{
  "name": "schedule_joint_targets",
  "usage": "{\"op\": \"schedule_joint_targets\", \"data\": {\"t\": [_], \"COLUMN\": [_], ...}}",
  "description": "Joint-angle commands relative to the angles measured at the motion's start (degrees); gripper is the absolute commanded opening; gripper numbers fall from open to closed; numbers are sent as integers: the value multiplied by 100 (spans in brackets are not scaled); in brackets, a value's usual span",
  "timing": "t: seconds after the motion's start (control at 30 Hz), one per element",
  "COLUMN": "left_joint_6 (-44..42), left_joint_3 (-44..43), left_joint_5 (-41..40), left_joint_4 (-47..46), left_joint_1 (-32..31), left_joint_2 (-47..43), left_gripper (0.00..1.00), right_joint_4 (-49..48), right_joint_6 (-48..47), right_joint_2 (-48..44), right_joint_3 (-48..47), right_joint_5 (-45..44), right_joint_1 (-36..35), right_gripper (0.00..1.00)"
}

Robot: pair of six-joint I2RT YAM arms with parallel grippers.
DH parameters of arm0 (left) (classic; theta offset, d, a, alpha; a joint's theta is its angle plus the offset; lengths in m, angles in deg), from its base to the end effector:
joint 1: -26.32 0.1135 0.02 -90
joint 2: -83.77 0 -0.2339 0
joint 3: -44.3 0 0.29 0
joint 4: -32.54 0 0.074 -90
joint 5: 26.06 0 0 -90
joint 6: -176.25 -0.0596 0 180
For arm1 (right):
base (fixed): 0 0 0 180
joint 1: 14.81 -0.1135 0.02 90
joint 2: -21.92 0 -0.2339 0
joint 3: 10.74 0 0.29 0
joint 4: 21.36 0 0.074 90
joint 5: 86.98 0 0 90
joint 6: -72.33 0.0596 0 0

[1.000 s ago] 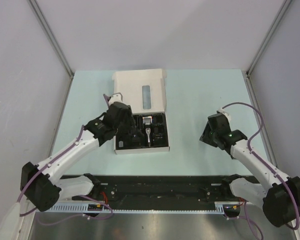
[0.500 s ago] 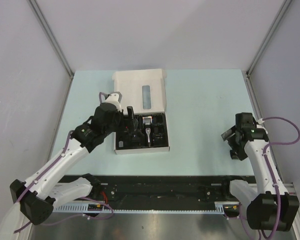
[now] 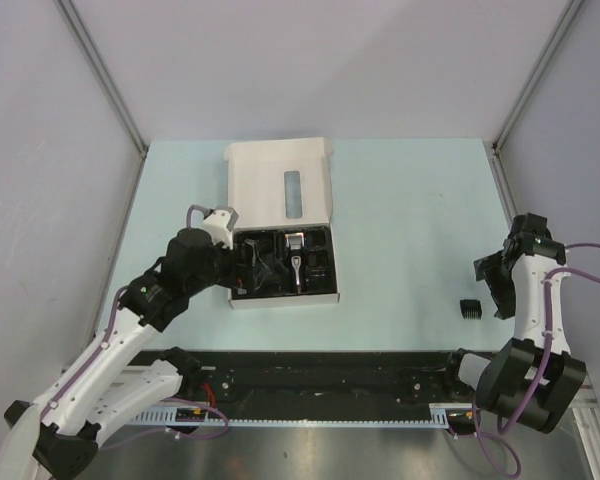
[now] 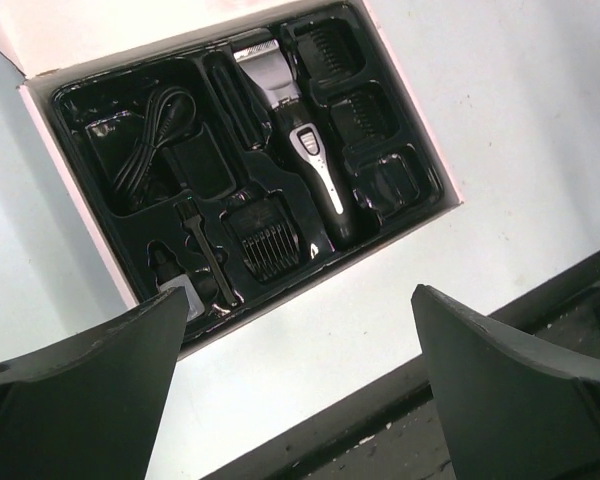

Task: Sort the hair-cutting tools

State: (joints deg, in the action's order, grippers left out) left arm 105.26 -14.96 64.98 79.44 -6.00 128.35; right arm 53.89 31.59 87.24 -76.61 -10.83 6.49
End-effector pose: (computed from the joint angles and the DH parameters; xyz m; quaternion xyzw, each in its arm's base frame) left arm 0.2081 -0.1329 0.2799 0.1058 0.8691 -0.2164 0.4320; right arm 0.2251 -0.1031 0.2016 0.5814 0.7939 -0.0840 0.1571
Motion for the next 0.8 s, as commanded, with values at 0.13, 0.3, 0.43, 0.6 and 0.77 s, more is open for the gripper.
{"op": "schedule_joint_targets", "data": {"t": [0.13,0.3,0.43,0.6,0.77], "left_joint_6": [-406,-441,-494,-520,-503], "left_joint_3": [-200,-498,-656,-683,-648], "left_joint_5": [231,195,90,125,98], "left_joint_4": [116,151,169,195,213], "left_joint_1": [76,103,129,164,182], "left_joint_2": [226,508,605,675,666], "left_gripper": [100,100,100,100,100], "right_joint_4": [-449,-741,-1013,-1409,-1681], "right_joint_6": [146,76,-30,-109,-398], "right_joint_2": [341,587,578,674,877], "right_joint_3": [286,637,910,1157,1201], "right_joint_5": [347,488,585,611,594], "right_joint_1": [383,875,1104,1052,955], "right_gripper": [97,96,95,92,91]}}
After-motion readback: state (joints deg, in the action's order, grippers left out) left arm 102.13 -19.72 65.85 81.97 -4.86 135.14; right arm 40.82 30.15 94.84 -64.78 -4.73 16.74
